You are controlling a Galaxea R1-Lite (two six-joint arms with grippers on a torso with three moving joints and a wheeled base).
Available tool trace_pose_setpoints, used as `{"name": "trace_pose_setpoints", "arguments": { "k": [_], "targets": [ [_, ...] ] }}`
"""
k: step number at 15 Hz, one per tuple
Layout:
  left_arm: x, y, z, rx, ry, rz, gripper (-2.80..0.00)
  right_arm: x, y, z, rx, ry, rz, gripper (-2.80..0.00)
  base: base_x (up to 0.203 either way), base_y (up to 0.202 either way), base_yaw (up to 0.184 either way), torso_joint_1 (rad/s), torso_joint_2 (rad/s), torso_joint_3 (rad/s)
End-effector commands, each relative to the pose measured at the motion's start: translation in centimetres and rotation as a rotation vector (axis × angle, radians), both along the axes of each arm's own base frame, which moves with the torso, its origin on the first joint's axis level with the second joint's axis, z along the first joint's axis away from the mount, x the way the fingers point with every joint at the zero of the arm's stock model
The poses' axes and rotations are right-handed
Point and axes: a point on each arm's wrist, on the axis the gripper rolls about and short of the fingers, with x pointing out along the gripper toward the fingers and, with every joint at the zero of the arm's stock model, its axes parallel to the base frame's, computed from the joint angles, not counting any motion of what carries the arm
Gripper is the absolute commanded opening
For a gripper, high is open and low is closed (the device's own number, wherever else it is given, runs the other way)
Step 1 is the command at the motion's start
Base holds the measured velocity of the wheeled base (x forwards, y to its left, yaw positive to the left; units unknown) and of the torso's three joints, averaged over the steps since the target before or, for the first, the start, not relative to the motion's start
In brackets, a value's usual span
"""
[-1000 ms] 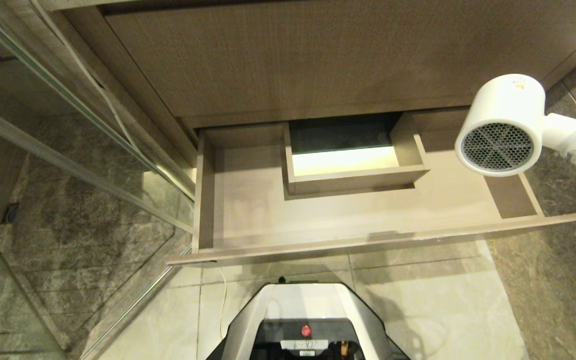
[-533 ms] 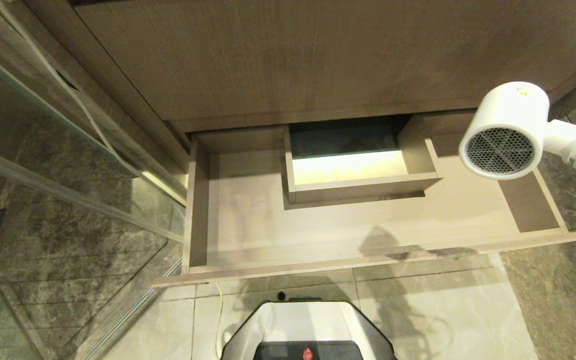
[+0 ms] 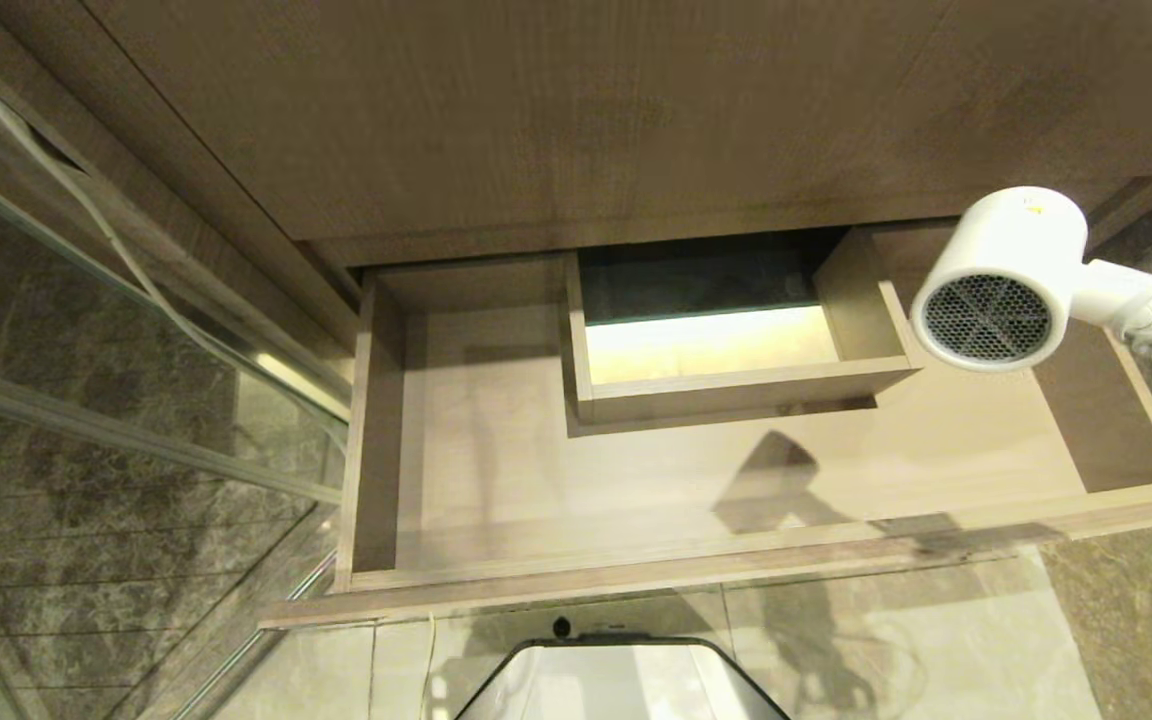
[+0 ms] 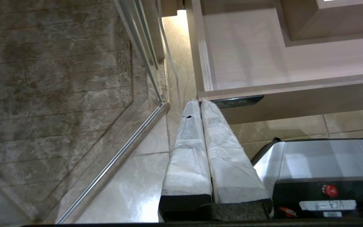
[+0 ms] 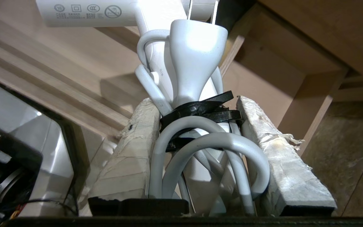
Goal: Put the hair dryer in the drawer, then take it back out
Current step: Put it into the drawer
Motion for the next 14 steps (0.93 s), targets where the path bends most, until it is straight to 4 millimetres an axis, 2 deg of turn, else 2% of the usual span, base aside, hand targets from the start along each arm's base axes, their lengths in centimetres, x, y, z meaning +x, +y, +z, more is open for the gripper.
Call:
{"name": "trace_pose_setpoints", "arguments": {
  "k": [1, 7, 14],
  "targets": [
    [0.01, 0.0, -0.03, 0.0, 0.0, 0.0, -2.8, -0.04, -0.02, -0.1, -0.002, -0.003, 0.0, -2.8, 0.0, 0.0, 0.0, 0.001, 0.35, 0.36],
    [0.01, 0.0, -0.03, 0.0, 0.0, 0.0, -2.8, 0.15, -0.07, -0.2, -0.002, 0.004, 0.001, -2.8, 0.0, 0.0, 0.0, -0.044, 0.36, 0.335],
    [0.01, 0.0, -0.03, 0.0, 0.0, 0.0, -2.8, 0.31, -0.68, -0.67, 0.002, 0.017, -0.05, -2.8, 0.0, 0.0, 0.0, 0.019, 0.23, 0.23]
  ]
}}
